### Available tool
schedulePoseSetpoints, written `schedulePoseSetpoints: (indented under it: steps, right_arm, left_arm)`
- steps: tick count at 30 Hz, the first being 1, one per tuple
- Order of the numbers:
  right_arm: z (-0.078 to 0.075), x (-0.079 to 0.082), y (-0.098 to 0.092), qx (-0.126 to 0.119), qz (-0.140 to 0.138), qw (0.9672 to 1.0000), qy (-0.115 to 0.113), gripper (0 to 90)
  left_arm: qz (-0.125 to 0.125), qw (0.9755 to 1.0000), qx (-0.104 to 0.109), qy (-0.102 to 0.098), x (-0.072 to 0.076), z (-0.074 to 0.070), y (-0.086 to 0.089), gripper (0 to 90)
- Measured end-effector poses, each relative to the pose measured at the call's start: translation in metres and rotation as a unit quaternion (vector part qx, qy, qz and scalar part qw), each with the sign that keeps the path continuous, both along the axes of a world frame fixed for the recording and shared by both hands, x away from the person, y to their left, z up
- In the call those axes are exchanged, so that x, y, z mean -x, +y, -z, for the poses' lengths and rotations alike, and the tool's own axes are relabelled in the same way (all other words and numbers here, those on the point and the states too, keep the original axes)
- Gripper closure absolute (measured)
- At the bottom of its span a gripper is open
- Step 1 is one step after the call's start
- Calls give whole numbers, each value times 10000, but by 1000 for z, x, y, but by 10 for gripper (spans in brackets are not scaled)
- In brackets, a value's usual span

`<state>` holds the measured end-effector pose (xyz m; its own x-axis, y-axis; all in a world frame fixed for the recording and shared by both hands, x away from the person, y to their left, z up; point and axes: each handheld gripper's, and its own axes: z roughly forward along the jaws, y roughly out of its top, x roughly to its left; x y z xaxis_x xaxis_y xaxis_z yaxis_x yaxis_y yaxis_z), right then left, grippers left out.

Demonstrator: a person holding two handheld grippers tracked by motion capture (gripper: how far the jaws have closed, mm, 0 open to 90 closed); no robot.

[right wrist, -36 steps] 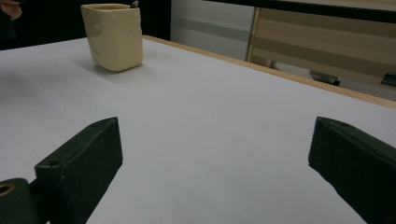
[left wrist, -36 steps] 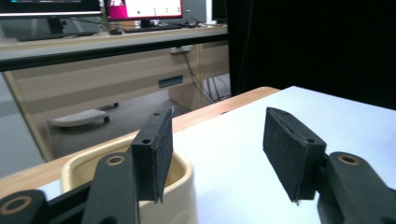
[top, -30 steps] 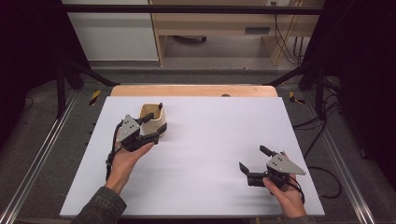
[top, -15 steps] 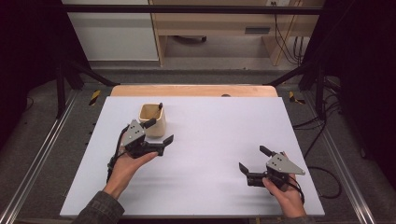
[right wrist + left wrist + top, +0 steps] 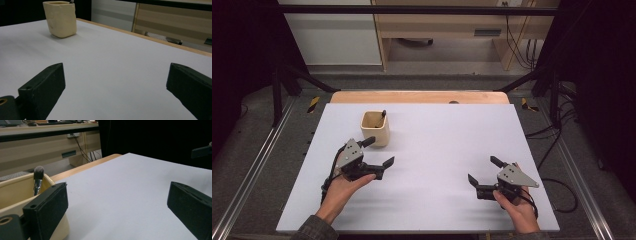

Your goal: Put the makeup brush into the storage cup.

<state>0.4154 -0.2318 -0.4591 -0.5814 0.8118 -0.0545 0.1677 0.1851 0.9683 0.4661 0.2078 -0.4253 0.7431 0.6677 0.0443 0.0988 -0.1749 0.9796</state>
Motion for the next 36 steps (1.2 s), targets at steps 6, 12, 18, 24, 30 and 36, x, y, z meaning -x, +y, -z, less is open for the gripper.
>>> schedulePoseSetpoints:
  steps: [6,12,18,24,30,36]
  right_arm:
    - [0,0,0,-3,-4,10000,7,27]
    - [0,0,0,-25,-16,10000,19,25]
    - [0,0,1,3,-37,10000,29,27]
    - [0,0,1,2,-50,10000,28,29]
    - [0,0,1,2,-45,10000,30,30]
    - [1,0,2,27,-63,10000,25,29]
  left_arm:
    - [-112,9999,30,-12,8,3,10,27]
    - [-218,9998,-24,-37,15,6,22,26]
    - [-301,9995,11,-46,21,6,31,23]
    - [-392,9992,-1,-39,26,7,42,22]
    - [-460,9989,-69,-45,31,8,52,21]
    - [-543,9985,-64,-37,34,11,62,19]
